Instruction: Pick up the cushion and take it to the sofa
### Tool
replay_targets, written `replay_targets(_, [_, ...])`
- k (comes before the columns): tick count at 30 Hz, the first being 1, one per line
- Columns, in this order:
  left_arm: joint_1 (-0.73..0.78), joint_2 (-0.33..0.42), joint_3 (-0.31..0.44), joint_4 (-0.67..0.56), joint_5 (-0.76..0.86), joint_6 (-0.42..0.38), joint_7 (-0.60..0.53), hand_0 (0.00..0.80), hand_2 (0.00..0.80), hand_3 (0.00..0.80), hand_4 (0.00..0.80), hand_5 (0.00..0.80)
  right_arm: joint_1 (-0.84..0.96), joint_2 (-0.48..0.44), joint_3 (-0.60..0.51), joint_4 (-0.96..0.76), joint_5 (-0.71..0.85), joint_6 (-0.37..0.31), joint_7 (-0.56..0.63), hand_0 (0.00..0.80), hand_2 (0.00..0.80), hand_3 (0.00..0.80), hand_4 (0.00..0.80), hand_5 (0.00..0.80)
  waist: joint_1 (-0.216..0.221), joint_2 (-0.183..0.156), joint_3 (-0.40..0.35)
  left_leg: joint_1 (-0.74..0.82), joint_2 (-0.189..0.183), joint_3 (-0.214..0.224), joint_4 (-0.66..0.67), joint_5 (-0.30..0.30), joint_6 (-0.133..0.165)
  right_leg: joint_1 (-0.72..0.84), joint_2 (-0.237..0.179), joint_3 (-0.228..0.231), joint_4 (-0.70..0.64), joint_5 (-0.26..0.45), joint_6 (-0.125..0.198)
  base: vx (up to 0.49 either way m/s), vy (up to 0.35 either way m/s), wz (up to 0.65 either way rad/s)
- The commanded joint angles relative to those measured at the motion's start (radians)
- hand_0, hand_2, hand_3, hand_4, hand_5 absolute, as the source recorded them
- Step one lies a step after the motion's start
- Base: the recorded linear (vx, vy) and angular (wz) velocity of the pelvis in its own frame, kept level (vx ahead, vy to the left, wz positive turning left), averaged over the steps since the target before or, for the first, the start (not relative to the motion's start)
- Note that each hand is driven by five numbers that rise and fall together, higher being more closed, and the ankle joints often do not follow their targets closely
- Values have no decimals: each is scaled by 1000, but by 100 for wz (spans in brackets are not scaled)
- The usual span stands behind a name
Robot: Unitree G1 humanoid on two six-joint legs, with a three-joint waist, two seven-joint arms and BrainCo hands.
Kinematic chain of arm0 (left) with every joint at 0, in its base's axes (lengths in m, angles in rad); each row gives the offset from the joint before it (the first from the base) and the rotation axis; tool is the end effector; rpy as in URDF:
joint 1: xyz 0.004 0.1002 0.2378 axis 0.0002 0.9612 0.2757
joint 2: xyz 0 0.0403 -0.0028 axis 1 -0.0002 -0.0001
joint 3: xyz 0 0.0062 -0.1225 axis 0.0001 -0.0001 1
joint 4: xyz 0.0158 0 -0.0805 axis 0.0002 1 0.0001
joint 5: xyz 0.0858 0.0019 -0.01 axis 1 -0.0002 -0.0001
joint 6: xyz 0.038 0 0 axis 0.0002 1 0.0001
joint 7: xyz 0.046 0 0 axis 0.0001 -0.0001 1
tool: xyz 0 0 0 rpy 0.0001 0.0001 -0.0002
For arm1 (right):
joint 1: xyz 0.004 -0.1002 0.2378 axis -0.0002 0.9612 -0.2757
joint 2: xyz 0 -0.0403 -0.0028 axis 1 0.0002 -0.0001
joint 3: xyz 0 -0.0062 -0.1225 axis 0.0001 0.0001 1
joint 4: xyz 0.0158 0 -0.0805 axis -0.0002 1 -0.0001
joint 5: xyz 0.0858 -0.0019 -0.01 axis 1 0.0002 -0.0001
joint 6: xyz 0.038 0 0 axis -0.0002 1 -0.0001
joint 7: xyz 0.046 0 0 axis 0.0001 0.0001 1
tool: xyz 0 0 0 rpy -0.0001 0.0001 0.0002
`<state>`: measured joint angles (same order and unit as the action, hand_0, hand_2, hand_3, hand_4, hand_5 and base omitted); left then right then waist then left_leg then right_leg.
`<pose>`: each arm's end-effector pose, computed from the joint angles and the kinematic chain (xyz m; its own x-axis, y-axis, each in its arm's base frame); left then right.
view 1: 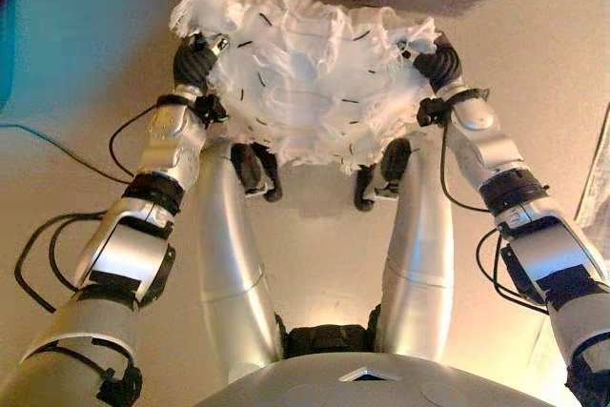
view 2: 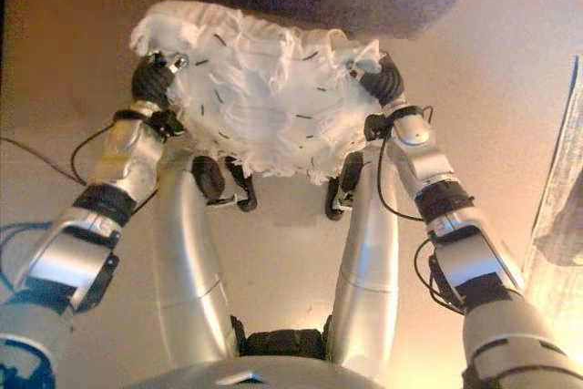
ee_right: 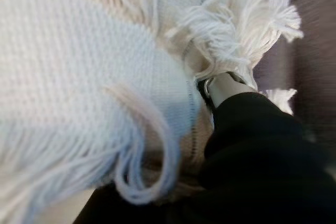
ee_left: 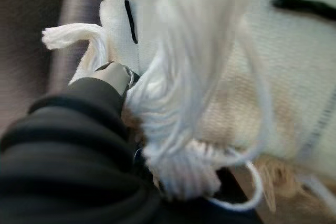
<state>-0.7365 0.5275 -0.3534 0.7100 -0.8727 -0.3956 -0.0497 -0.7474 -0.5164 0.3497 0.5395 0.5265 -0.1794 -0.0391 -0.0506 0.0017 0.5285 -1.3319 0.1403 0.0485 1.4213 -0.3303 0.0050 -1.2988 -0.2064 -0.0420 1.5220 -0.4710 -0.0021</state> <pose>0.3233 0.2231 0.1225 0.9426 -0.0565 0.3292 0.1151 0.9802 -0.1612 0.3247 -0.1966 0.1378 0.9488 0.1787 0.2606 -0.1436 0.9785 -0.1481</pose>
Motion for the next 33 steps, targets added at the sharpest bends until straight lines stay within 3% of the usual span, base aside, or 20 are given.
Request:
replay_targets(1, [-64, -44, 24, -226, 109, -171, -57, 800, 800, 800, 800, 800, -32, 77, -53, -220, -82, -139, 68, 800, 800, 800, 800, 800, 13, 8, -26, 165, -47, 8, -139, -63, 17, 147, 50, -21, -262, 125, -12, 0, 0, 0])
replay_targets(8, [104, -64, 82, -429, 179, -192, -23, 800, 800, 800, 800, 800, 181, 108, -120, -437, -152, -186, 98, 800, 800, 800, 800, 800, 9, -6, -89, 492, -28, 38, -512, 60, 5, 467, 46, -51, -599, 222, 9, 67, -41, -3])
replay_targets(16, [437, -135, 132, -691, 207, -170, -85, 800, 800, 800, 800, 800, 492, 123, -193, -693, -180, -241, 151, 800, 800, 800, 800, 800, 25, -15, -249, 904, -109, 76, -983, 218, -2, 876, 75, -108, -1072, 352, 39, 150, -47, 0])
replay_targets(23, [604, -137, 200, -868, 178, -123, -122, 800, 800, 800, 800, 800, 638, 108, -236, -838, -160, -223, 170, 800, 800, 800, 800, 800, 35, -10, -417, 1213, -126, 78, -1314, 289, -10, 1196, 117, -127, -1412, 421, 59, 205, -53, 1])
replay_targets(29, [644, -140, 221, -943, 144, -84, -104, 800, 800, 800, 800, 800, 667, 100, -253, -911, -139, -209, 175, 800, 800, 800, 800, 800, 36, -11, -488, 1343, -122, 82, -1445, 304, -13, 1304, 138, -127, -1513, 443, 65, 88, -63, -6])
replay_targets(33, [665, -139, 230, -972, 134, -55, -105, 800, 800, 800, 800, 800, 670, 92, -258, -923, -116, -191, 171, 800, 800, 800, 800, 800, 36, -23, -500, 1365, -116, 89, -1410, 279, -15, 1327, 147, -119, -1509, 436, 56, 27, -117, -3])
